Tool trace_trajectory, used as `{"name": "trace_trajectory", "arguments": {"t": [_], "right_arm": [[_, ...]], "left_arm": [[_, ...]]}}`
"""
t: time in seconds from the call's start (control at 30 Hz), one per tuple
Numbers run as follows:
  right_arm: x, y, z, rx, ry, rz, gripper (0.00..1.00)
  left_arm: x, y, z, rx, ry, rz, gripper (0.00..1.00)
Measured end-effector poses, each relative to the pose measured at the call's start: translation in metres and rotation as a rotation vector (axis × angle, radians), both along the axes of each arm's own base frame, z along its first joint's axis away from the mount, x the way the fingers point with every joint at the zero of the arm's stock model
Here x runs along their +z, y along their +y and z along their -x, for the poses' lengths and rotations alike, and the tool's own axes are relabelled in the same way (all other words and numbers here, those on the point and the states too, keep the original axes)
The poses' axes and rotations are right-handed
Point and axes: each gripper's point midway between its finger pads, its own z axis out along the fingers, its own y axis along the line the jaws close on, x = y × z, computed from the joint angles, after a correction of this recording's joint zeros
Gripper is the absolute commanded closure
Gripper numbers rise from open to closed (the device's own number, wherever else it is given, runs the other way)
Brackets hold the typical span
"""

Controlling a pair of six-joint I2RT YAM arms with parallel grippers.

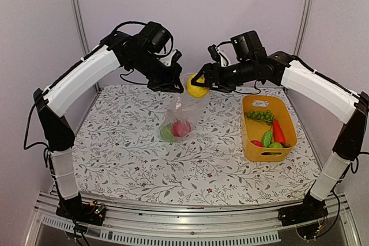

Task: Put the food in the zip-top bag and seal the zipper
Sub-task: Place the fake fruit in the zipper food storage bag, then adjust the zipper food storage bag at the center of the board.

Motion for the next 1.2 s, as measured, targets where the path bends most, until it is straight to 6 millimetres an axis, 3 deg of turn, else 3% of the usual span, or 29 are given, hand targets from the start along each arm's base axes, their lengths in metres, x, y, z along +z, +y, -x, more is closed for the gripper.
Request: {"name": "trace_trajectory", "arguments": {"t": [0.3,0.47,0.6,0.77,0.83,1.03,1.2], "right_arm": [[-0.004,-0.008,-0.002,-0.026,-0.005,0.051,0.09],[0.007,-0.014,-0.007,-0.068,-0.030,0.067,0.11],[0.003,-0.028,-0.012,-0.136,-0.027,0.129,0.17],[-0.013,-0.040,-0.010,-0.167,0.009,0.202,0.31],[-0.023,-0.043,-0.008,-0.168,0.030,0.225,0.43],[-0.050,-0.039,-0.005,-0.152,0.098,0.262,0.62],[-0.074,-0.034,-0.005,-0.140,0.163,0.289,0.96]], "left_arm": [[0.000,0.000,0.000,0.002,0.002,0.000,1.00],[-0.001,0.000,0.000,0.003,0.002,-0.002,1.00],[-0.001,0.000,0.000,0.004,0.002,-0.003,1.00],[-0.001,0.000,0.000,0.004,0.002,-0.003,1.00],[-0.001,0.000,0.000,0.003,0.002,-0.003,1.00],[-0.001,0.000,0.000,0.003,0.001,-0.002,1.00],[-0.001,0.000,0.000,0.003,0.002,-0.003,1.00]]}}
